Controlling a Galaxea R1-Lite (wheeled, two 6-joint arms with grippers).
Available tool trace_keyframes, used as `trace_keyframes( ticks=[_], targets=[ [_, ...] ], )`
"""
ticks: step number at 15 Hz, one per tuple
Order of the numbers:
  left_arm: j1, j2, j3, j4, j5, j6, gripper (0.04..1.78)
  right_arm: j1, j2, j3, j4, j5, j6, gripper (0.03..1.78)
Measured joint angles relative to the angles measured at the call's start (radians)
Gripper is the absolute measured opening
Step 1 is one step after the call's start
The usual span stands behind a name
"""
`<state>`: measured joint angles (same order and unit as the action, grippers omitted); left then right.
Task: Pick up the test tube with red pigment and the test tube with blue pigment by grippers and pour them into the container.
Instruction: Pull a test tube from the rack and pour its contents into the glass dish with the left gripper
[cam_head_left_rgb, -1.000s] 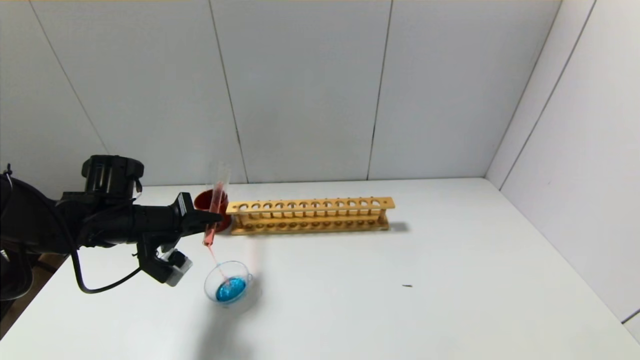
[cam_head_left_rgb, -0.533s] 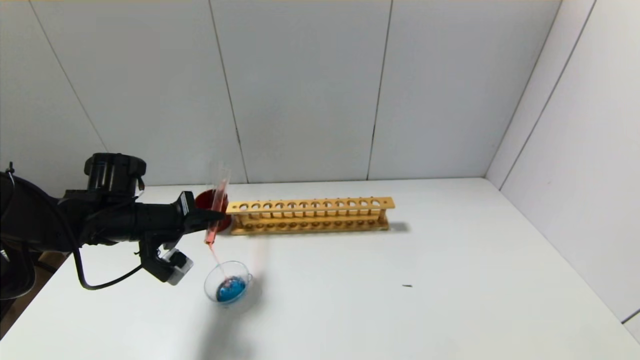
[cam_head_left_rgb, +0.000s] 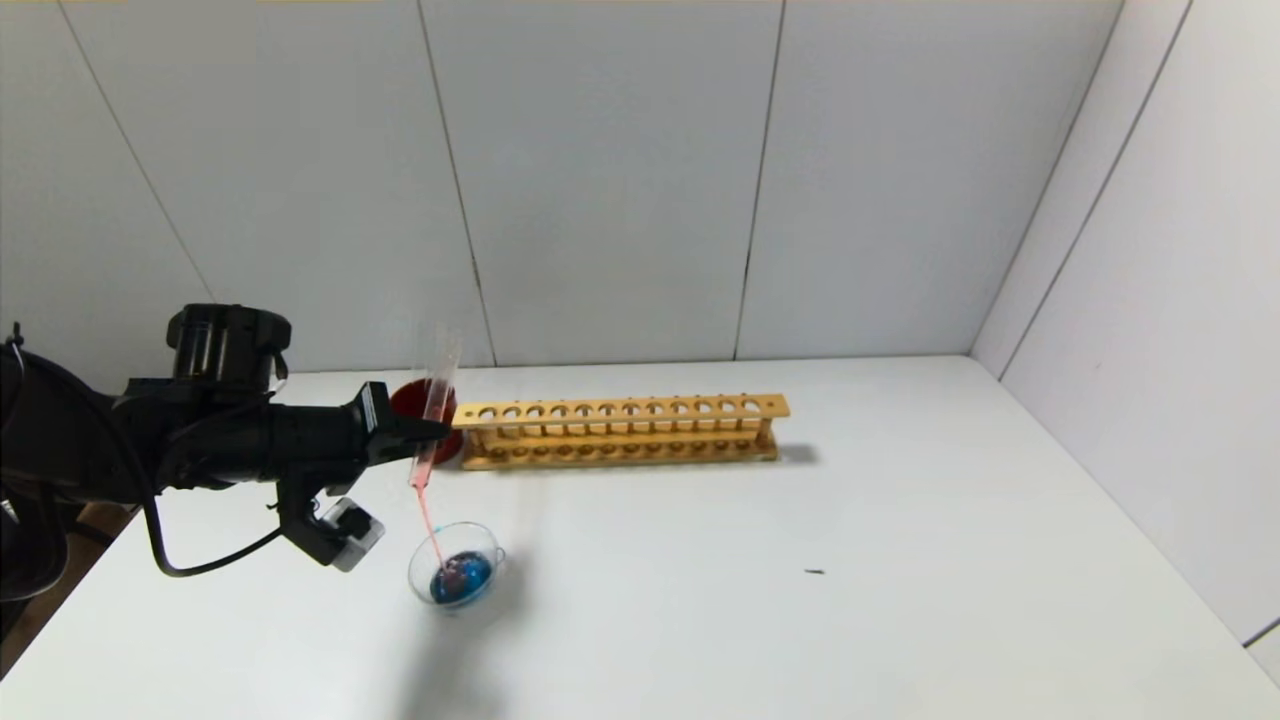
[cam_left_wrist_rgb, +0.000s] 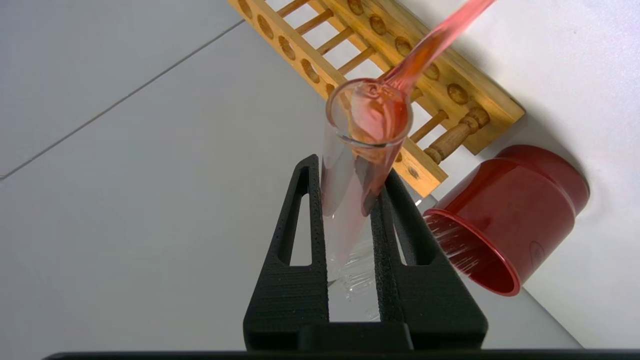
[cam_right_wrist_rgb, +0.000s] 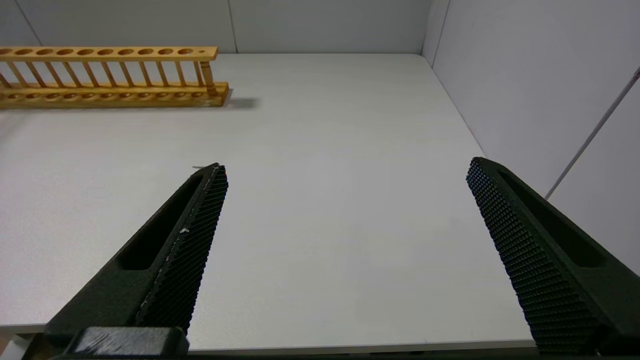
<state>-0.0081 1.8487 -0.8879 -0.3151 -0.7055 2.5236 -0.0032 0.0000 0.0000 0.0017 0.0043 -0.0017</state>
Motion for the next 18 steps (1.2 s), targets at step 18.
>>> trace_keyframes(
  ticks=[18],
  targets=[
    [0.0, -0.023, -0.004, -0.003, 0.009, 0.066, 0.31, 0.0, 0.0, 0.0, 0.0, 0.0, 0.0, 1.75]
  ],
)
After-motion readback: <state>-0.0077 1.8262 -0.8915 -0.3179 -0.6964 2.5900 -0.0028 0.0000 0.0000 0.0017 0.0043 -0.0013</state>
